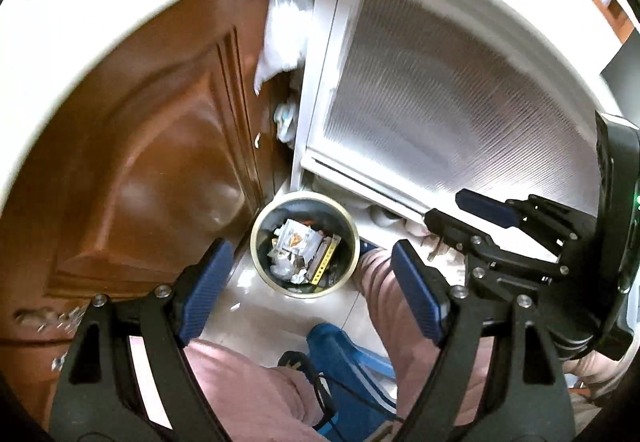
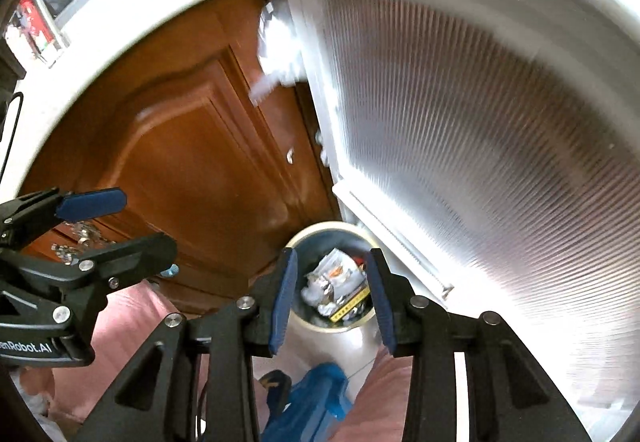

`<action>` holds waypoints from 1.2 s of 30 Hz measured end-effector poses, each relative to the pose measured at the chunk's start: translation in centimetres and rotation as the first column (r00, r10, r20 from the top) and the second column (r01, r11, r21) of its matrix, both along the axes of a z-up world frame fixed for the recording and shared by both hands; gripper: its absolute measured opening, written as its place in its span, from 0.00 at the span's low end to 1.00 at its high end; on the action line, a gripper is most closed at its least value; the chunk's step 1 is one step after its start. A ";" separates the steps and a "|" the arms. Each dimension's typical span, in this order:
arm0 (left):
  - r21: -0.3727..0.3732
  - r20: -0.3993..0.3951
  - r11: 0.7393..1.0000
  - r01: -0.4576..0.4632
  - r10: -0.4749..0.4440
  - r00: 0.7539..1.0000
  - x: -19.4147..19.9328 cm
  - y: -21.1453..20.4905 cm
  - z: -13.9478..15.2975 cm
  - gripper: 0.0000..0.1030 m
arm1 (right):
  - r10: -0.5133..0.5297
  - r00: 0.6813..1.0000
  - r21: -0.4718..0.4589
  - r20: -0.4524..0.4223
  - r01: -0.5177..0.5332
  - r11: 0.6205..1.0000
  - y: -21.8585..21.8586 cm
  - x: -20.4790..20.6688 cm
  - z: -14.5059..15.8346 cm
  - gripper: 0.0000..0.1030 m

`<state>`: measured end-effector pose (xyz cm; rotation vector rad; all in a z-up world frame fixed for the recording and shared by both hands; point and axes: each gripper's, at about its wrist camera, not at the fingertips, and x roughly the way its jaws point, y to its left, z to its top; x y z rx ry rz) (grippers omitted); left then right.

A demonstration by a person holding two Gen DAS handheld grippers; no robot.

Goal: Collect trash

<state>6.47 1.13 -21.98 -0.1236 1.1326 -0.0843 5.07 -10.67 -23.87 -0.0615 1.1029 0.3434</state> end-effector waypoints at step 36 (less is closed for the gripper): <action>0.124 0.398 0.982 -0.143 0.083 0.914 -6.7 -2.3 23.3 0.77 | -0.177 0.919 0.128 0.352 0.140 0.982 -2.6 -6.7 26.9 0.59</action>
